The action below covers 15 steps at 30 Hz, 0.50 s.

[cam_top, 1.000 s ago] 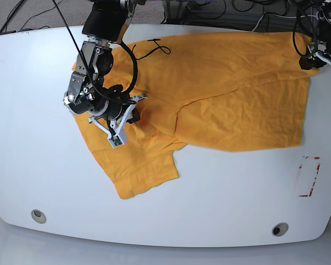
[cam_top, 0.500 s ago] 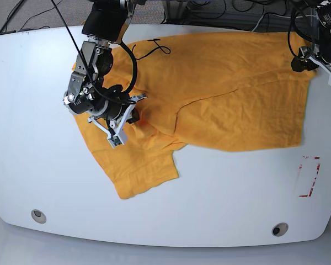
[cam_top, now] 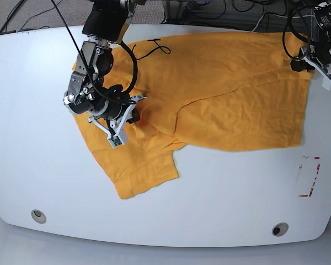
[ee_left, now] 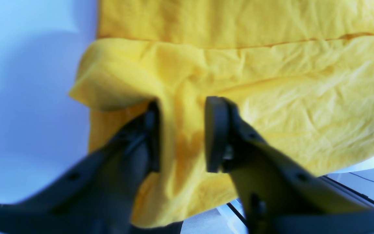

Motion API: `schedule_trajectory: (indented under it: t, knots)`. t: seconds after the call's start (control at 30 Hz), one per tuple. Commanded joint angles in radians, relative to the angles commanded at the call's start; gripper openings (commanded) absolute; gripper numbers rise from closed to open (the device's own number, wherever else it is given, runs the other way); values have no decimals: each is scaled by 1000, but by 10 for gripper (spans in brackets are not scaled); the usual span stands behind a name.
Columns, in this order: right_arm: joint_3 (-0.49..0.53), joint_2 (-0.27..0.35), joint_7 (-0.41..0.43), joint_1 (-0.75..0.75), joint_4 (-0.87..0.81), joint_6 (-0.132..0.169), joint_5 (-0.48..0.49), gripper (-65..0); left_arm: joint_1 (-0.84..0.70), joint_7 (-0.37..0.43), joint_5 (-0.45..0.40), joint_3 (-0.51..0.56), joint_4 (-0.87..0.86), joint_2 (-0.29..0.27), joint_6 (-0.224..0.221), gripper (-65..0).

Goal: Layout the t-shirt on the table in an organized manner, then fold the t-shirt properly
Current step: 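Lift the shirt high with both grippers and swing it toward the robot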

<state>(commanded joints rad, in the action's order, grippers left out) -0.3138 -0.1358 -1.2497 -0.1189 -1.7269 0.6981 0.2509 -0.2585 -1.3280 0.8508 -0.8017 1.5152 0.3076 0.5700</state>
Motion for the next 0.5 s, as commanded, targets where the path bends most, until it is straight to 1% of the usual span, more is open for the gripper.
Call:
schedule_trajectory:
  t: [0.07,0.13,0.23,0.3,0.4,0.5]
  knots:
    - [0,0,2,0,0,0,0,-626,2,0,0,-2,2,0,0,-621]
    - [0,0,2,0,0,0,0,-626,6,0,2,-3,8,2,0,-647]
    - [0,0,3,0,-21,0,0,-626,21,0,2,-8,12,6,0,-650]
    - [0,0,3,0,-69,0,0,-628,21,0,2,-9,41,23,0,-650]
    - [0,0,-2,0,-123,0,0,-631,21,0,6,-2,92,34,0,-650]
    - [0,0,-2,0,-166,0,0,-650,28,-2,6,-2,141,35,3,-650]
